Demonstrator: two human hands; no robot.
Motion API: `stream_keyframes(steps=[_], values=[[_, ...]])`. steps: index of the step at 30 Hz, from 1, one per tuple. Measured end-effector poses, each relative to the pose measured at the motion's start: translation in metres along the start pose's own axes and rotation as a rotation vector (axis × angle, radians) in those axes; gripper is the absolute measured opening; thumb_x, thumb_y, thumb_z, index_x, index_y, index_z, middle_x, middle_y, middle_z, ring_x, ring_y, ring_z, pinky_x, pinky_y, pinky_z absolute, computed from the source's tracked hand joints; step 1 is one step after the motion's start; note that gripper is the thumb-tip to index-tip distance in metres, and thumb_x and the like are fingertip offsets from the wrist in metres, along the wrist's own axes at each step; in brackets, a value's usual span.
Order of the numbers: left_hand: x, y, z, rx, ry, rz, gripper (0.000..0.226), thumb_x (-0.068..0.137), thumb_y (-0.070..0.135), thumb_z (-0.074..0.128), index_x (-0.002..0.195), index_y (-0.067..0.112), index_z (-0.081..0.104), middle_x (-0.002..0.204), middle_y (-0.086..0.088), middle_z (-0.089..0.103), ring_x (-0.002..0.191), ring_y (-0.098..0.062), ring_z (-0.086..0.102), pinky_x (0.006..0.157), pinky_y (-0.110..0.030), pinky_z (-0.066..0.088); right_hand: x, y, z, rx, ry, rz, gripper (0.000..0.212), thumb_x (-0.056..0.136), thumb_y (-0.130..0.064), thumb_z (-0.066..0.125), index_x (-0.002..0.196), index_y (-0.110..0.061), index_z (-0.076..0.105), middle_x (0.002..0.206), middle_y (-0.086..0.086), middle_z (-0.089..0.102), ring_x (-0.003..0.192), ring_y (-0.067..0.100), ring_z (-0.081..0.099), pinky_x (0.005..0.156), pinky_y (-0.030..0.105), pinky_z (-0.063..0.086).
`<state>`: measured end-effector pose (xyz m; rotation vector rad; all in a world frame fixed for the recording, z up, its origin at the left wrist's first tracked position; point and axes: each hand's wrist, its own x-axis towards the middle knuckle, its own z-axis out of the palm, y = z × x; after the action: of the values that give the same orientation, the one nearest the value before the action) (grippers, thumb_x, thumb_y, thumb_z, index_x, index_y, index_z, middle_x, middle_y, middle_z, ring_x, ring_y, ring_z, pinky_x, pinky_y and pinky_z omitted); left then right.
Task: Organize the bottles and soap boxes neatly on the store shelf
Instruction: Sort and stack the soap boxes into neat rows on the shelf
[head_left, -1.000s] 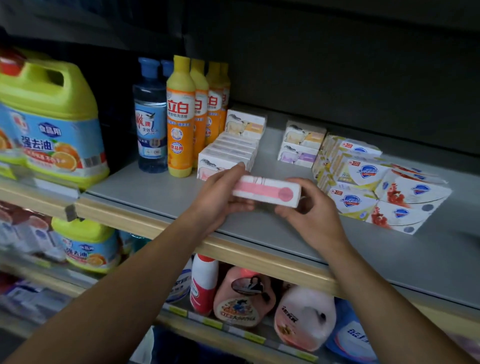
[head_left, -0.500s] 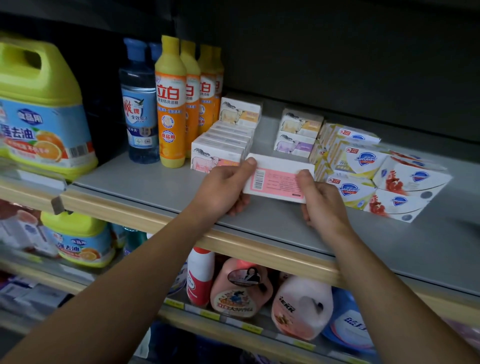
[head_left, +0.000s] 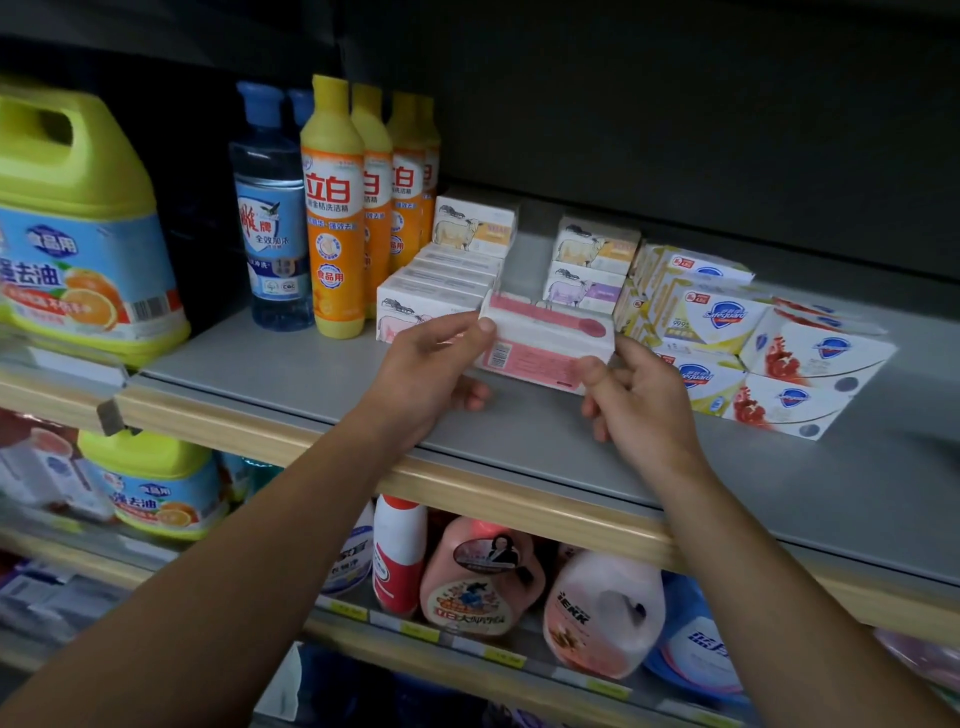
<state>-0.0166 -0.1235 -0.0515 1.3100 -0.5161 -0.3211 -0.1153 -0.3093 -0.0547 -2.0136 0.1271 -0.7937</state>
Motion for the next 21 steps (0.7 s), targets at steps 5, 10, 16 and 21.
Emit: stream_keyframes(steps=[5, 10, 16, 21], values=[[-0.001, 0.005, -0.003, -0.238, -0.044, -0.121, 0.032, 0.092, 0.023, 0.063, 0.124, 0.018, 0.065, 0.11, -0.005, 0.071, 0.083, -0.031, 0.073, 0.067, -0.035, 0.06, -0.001, -0.006, 0.004, 0.248, -0.087, 0.127, 0.026, 0.093, -0.043, 0.058, 0.119, -0.047, 0.057, 0.093, 0.0, 0.075, 0.071, 0.026, 0.074, 0.064, 0.029, 0.059], [-0.002, 0.0, 0.001, -0.125, -0.069, -0.026, 0.035, 0.092, 0.009, 0.063, 0.127, 0.015, 0.062, 0.121, -0.011, 0.068, 0.101, -0.032, 0.07, 0.071, -0.045, 0.062, 0.002, -0.004, 0.005, 0.214, -0.067, 0.055, 0.022, 0.102, -0.026, 0.046, 0.113, -0.042, 0.058, 0.085, -0.001, 0.07, 0.076, 0.025, 0.073, 0.067, 0.031, 0.058], [-0.001, -0.004, -0.002, -0.033, 0.003, 0.047, 0.059, 0.086, 0.003, 0.07, 0.137, 0.025, 0.052, 0.122, -0.006, 0.065, 0.108, -0.025, 0.067, 0.085, -0.045, 0.059, 0.0, 0.004, 0.003, 0.152, -0.06, -0.009, 0.051, 0.093, -0.005, 0.058, 0.122, -0.042, 0.04, 0.108, 0.0, 0.071, 0.099, 0.017, 0.068, 0.084, 0.034, 0.054], [-0.004, -0.001, 0.0, -0.037, -0.036, 0.099, 0.034, 0.088, 0.007, 0.066, 0.122, 0.002, 0.064, 0.116, -0.014, 0.07, 0.108, -0.028, 0.068, 0.097, -0.047, 0.052, -0.002, 0.007, 0.006, -0.029, -0.083, -0.021, 0.076, 0.088, -0.003, 0.067, 0.14, -0.044, 0.032, 0.113, -0.025, 0.058, 0.089, 0.001, 0.069, 0.078, 0.011, 0.049]])
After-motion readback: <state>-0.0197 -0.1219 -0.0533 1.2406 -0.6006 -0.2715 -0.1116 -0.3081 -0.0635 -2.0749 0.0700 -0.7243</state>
